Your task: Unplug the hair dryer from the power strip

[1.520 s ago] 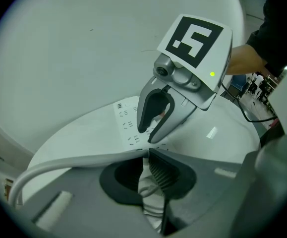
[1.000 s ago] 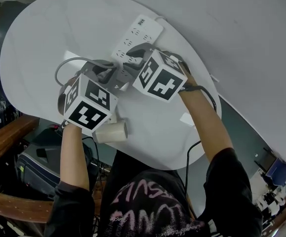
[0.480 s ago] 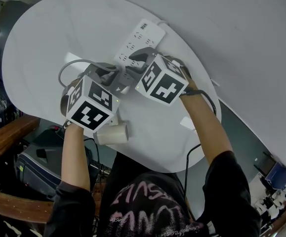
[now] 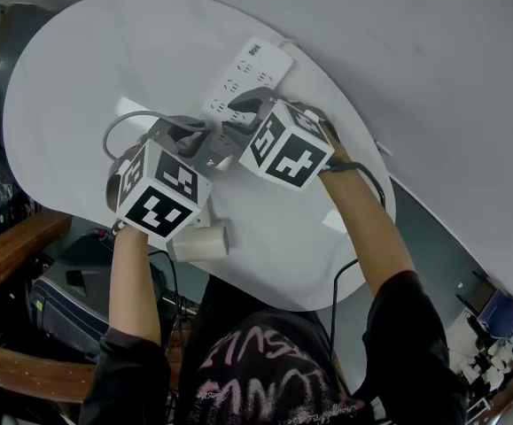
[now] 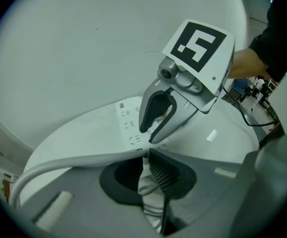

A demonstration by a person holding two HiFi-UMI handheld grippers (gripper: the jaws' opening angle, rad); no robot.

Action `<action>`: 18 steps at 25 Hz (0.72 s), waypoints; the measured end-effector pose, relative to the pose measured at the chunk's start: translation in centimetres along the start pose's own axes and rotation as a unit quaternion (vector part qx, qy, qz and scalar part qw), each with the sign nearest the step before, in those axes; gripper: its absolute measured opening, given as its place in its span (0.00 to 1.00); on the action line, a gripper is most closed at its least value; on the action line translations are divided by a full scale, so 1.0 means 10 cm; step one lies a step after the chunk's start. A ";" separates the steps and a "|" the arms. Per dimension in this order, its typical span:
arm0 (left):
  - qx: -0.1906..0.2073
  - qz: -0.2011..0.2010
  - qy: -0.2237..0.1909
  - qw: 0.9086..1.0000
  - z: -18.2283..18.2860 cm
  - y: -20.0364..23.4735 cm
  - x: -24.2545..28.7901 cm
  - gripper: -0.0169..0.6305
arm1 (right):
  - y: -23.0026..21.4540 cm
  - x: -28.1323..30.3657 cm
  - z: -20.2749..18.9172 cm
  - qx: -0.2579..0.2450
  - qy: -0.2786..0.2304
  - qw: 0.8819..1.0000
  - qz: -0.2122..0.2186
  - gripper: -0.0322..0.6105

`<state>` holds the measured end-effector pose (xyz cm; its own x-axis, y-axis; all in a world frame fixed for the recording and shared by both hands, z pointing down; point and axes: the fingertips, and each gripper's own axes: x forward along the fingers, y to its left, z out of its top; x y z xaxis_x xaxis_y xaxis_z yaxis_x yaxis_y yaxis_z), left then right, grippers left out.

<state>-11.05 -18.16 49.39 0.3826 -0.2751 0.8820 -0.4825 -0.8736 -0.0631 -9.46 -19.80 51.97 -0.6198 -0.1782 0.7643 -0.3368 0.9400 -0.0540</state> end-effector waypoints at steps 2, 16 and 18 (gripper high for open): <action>0.001 0.001 -0.007 1.000 0.02 -0.01 -0.03 0.10 | 0.01 0.00 0.01 0.002 -0.003 1.000 0.000 0.26; -0.039 0.056 -0.077 0.995 0.18 0.22 -0.65 0.10 | -0.01 -0.04 0.02 -0.001 -0.054 0.998 -0.036 0.26; -0.056 0.057 -0.088 0.993 0.16 0.21 -0.69 0.10 | -0.06 -0.11 0.03 0.013 -0.076 0.995 -0.056 0.22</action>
<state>-13.49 -18.75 42.38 0.4481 -0.4445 0.7757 -0.6112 -0.7855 -0.0970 -8.81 -20.27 51.00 -0.6759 -0.3258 0.6610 -0.4271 0.9041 0.0088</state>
